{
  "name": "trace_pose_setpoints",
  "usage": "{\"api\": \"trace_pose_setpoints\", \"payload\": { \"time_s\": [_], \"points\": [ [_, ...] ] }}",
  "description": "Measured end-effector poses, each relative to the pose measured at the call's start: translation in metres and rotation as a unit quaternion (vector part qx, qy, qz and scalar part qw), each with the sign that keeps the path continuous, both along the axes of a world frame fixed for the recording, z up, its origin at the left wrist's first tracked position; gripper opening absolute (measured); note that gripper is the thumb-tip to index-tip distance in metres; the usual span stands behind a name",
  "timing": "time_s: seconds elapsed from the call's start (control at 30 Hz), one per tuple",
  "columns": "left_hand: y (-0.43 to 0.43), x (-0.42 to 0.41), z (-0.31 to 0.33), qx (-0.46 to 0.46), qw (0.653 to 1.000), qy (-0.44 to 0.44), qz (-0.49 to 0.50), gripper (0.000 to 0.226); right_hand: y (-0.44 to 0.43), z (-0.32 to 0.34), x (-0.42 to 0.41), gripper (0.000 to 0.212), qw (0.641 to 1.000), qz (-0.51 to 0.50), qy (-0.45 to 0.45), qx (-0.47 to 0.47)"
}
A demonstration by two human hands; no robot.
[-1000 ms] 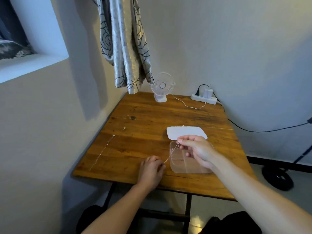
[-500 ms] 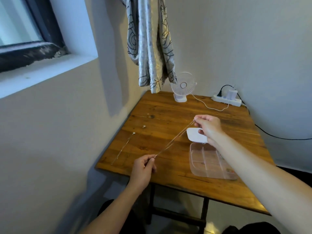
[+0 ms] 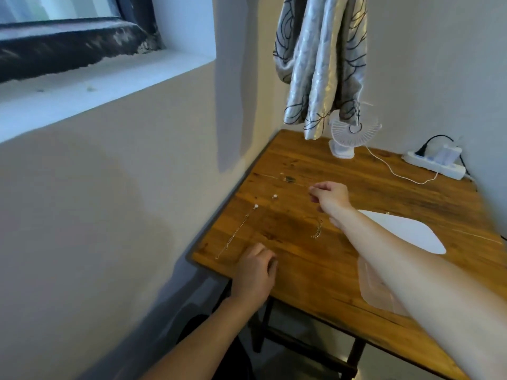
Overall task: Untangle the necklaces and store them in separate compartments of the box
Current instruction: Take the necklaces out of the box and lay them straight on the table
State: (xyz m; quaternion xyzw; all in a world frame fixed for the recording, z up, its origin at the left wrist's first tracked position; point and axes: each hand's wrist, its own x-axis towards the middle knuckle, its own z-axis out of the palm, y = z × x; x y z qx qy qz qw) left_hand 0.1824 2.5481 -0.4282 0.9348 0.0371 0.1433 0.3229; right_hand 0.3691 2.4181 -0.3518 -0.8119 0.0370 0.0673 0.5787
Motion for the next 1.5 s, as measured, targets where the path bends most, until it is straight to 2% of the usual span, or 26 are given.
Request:
{"api": "trace_pose_setpoints", "payload": {
  "time_s": [0.1, 0.23, 0.37, 0.47, 0.57, 0.67, 0.73, 0.97, 1.07, 1.27, 1.4, 1.5],
  "points": [
    [-0.022, 0.029, 0.001, 0.055, 0.996, -0.007, -0.074, 0.023, -0.003, -0.009, 0.012, 0.007, 1.0, -0.011, 0.004, 0.002],
    [-0.052, 0.067, -0.001, 0.149, 0.974, 0.051, -0.16, 0.044, -0.011, -0.018, 0.027, 0.007, 0.999, -0.03, 0.014, 0.015],
    [-0.055, 0.078, -0.007, 0.211, 0.958, 0.046, -0.187, 0.044, -0.019, -0.024, 0.039, 0.006, 0.999, -0.039, 0.021, 0.019],
    [-0.031, 0.057, -0.013, 0.209, 0.959, 0.012, -0.189, 0.044, -0.017, -0.027, 0.045, 0.005, 0.999, -0.035, 0.026, 0.013],
    [-0.003, 0.021, -0.018, 0.205, 0.965, 0.018, -0.163, 0.047, -0.003, -0.034, 0.047, 0.009, 1.0, -0.002, 0.027, -0.004],
    [0.016, -0.01, -0.022, 0.206, 0.971, 0.034, -0.121, 0.047, 0.023, -0.045, 0.045, 0.013, 0.997, 0.04, 0.011, -0.059],
    [0.023, -0.026, -0.026, 0.205, 0.973, 0.049, -0.092, 0.048, 0.038, -0.053, 0.044, 0.005, 0.991, 0.068, -0.017, -0.115],
    [0.032, -0.047, -0.039, 0.218, 0.973, 0.069, -0.036, 0.054, 0.059, -0.066, 0.036, 0.014, 0.929, 0.085, -0.109, -0.342],
    [0.031, -0.048, -0.036, 0.208, 0.975, 0.072, -0.032, 0.053, 0.061, -0.068, 0.034, 0.02, 0.907, 0.075, -0.139, -0.39],
    [0.023, -0.053, -0.033, 0.213, 0.975, 0.011, -0.056, 0.04, 0.053, -0.059, 0.031, 0.027, 0.897, 0.077, -0.112, -0.42],
    [0.014, -0.058, -0.024, 0.226, 0.971, 0.001, -0.077, 0.039, 0.032, -0.041, 0.023, 0.034, 0.918, 0.064, -0.062, -0.387],
    [0.014, -0.061, -0.02, 0.233, 0.97, -0.007, -0.07, 0.04, 0.006, -0.023, 0.012, 0.031, 0.926, 0.068, -0.063, -0.366]
  ]
}}
